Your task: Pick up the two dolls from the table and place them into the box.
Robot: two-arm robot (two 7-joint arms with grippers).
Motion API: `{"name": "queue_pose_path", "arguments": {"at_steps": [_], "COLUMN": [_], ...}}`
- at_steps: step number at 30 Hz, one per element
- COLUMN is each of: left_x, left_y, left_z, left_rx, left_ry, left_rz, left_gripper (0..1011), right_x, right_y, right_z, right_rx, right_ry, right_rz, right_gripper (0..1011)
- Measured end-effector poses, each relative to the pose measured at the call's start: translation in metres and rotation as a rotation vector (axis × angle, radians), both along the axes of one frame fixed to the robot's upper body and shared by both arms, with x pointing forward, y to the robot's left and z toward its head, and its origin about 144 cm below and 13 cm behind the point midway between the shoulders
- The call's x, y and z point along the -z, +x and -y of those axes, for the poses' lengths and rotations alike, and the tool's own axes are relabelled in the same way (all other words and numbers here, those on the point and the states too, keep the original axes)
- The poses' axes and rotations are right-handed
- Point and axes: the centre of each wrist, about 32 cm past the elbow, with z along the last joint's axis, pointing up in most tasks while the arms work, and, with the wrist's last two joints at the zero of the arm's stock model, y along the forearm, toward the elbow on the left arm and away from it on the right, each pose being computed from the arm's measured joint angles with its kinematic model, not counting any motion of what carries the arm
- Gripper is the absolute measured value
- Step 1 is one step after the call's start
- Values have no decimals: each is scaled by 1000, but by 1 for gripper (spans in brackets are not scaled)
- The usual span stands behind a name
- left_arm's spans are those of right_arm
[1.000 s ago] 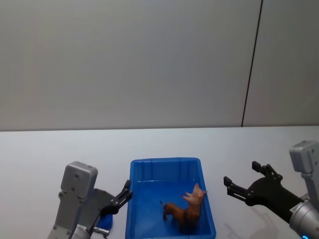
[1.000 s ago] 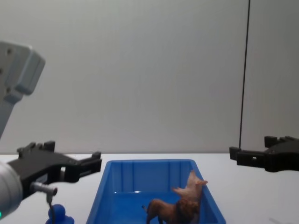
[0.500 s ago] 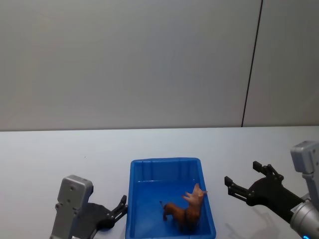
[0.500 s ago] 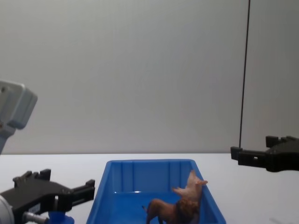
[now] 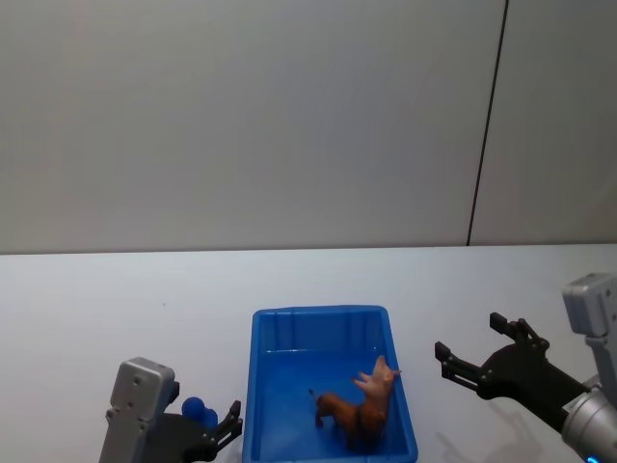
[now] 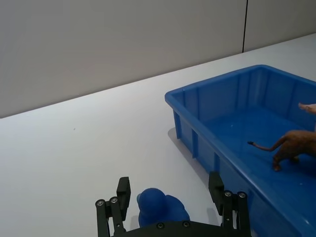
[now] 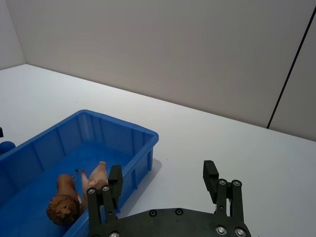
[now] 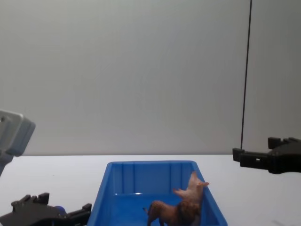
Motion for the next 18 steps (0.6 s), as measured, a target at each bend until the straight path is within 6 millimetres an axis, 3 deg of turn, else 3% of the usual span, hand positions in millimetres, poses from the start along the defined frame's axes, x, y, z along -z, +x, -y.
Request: {"name": "queue_pose_path", "arguments": {"at_steps": [12,18], "left_x": [9,13], "left_y": [5,7], "left_z": [-5,-6], "left_rx": [16,25], "left_ry": [-2,3], "left_rz": [-32,-58], "left_gripper": [1001,888], "right_x": [0,0], "right_y": [0,0], "right_z": [0,0], "right_rx": [0,0], "right_ry": [0,0], "right_rz": [0,0], "right_gripper": [1001,1001]}}
